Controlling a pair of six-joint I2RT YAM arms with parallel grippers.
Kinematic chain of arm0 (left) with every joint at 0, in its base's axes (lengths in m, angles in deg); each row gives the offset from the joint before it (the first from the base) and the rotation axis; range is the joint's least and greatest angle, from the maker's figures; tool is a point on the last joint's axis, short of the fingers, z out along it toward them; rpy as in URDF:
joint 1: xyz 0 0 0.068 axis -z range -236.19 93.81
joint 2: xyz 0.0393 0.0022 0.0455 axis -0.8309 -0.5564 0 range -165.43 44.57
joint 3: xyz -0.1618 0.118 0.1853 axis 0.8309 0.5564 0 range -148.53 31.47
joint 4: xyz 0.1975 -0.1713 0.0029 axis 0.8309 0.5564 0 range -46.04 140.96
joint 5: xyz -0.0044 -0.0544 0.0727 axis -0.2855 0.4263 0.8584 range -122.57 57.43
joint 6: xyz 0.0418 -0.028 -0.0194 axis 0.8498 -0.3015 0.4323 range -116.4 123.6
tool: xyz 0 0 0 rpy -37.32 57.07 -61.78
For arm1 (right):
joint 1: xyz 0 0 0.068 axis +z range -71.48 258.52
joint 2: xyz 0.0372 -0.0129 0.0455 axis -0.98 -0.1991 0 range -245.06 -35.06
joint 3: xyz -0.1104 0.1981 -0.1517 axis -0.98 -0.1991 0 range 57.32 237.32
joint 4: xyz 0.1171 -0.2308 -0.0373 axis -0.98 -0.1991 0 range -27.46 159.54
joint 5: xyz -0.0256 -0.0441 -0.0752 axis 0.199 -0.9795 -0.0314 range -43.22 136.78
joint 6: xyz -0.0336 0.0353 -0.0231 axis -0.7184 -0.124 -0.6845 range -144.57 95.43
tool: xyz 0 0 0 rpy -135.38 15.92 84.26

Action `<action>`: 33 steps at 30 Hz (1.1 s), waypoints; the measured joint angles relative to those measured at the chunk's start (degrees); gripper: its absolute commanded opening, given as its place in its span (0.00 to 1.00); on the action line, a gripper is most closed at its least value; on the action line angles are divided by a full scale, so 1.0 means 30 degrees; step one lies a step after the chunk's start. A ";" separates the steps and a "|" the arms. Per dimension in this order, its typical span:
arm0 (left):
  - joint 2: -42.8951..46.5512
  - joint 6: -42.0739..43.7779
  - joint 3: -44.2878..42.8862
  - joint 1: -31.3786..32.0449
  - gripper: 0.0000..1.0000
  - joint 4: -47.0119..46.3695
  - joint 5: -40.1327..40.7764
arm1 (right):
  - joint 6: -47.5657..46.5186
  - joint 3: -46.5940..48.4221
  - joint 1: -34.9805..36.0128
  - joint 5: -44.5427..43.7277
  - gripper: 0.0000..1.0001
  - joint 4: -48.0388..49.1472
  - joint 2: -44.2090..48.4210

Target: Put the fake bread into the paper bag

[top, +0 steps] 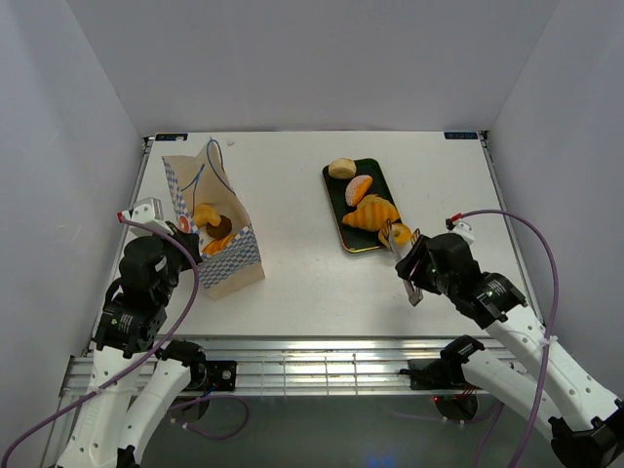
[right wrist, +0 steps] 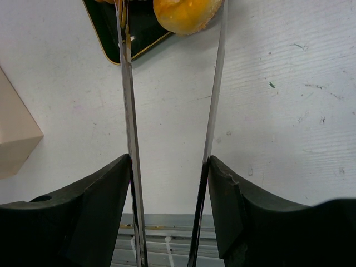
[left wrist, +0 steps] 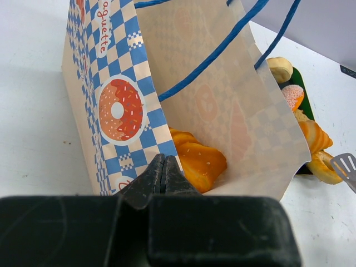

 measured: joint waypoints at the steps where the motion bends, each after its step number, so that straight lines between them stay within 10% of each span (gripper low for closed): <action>1: 0.0007 0.0000 0.0000 0.0000 0.00 -0.0007 0.0000 | -0.0131 -0.0007 -0.0277 0.0226 0.62 0.0131 -0.0168; 33: 0.0197 0.0058 0.0058 0.0000 0.00 -0.0058 0.0087 | -0.1115 -0.0277 -0.1887 0.1530 0.57 0.0051 0.1457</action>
